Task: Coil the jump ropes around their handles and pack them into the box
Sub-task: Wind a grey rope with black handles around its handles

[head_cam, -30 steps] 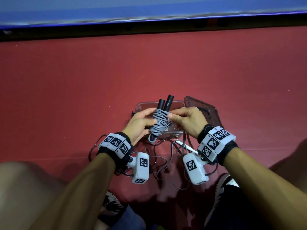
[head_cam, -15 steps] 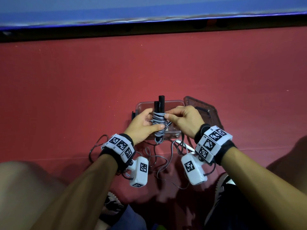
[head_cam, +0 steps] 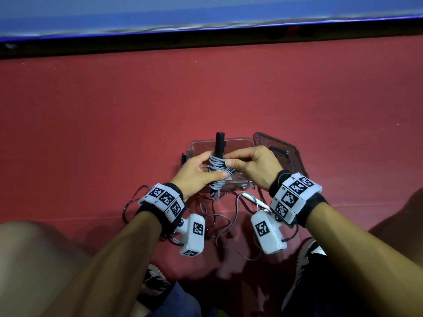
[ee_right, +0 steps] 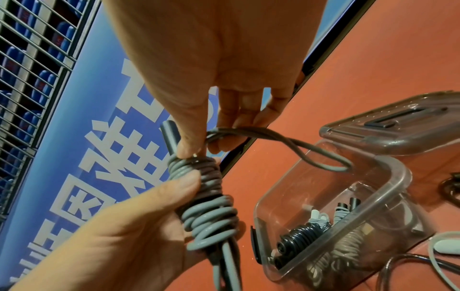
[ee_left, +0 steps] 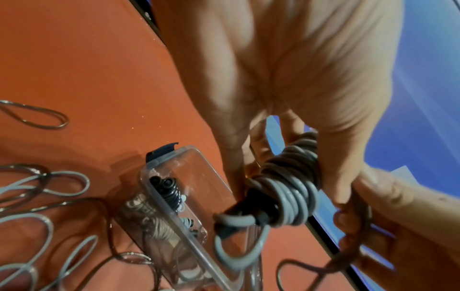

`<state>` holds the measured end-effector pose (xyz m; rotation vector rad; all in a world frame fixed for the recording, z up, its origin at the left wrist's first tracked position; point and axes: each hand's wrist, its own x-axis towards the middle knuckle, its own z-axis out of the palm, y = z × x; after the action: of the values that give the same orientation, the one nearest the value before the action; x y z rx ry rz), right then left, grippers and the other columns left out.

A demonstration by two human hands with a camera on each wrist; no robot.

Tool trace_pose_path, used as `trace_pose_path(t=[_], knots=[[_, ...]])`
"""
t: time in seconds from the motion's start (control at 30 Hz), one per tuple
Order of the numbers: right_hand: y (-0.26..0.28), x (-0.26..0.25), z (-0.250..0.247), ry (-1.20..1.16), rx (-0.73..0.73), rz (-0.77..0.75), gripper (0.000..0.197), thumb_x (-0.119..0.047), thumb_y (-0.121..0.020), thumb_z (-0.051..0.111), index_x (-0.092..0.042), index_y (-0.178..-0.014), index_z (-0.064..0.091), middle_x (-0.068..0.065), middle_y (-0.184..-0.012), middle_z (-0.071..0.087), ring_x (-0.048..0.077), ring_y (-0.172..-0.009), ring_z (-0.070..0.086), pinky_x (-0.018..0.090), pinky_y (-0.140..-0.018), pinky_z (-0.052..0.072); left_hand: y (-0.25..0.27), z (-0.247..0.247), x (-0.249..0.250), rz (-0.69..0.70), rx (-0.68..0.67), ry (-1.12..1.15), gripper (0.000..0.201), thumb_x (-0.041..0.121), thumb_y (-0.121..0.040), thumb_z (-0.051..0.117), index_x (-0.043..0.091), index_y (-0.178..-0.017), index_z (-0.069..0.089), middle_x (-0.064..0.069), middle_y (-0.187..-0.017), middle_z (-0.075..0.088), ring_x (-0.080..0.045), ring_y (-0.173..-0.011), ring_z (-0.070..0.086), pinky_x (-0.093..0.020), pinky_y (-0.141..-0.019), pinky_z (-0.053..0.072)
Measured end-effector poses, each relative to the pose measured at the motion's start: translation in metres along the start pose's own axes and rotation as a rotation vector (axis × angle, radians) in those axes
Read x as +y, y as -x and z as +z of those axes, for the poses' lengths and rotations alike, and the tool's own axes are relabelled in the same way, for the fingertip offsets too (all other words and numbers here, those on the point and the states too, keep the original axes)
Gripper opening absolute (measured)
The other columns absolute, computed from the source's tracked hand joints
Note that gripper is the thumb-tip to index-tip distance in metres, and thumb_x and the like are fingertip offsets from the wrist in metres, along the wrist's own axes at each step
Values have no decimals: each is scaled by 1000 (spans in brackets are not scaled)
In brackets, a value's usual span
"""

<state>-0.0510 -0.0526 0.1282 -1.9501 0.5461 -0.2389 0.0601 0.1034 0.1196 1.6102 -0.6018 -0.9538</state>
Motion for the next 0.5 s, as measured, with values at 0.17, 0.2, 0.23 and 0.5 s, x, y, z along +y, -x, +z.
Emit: trace_pose_path(t=[0.17,0.2,0.23,0.5], knots=[[-6,10,-4,25,25,33,8,-29,-89,73,-27,-94,79,-9,-81,77,7,-80,71,37,-85,57,-1,-3,1,-86,-28,32,42,2,-87,73,24,-123,67,-5,-117,75,-25,-113,70,-48,-103,52],[-7,12,-4,30,26,44,10,-28,-91,72,-27,-97,79,-8,-82,77,8,-81,71,39,-88,57,-1,-3,1,-103,-23,42,40,1,-89,70,23,-122,66,-5,-117,74,-26,-113,69,-51,-104,51],[-7,13,-3,32,22,52,11,-28,-91,71,-27,-99,79,-8,-83,77,9,-82,72,40,-89,58,-1,-3,1,-121,-19,54,39,-1,-92,67,20,-123,64,-5,-118,74,-27,-114,69,-53,-103,51],[-9,13,-2,83,15,72,13,-29,-94,68,-24,-95,79,-6,-82,76,11,-81,69,36,-84,56,-2,-1,3,-159,-58,158,32,-3,-102,49,10,-130,56,-11,-117,70,-23,-105,69,-44,-87,58]])
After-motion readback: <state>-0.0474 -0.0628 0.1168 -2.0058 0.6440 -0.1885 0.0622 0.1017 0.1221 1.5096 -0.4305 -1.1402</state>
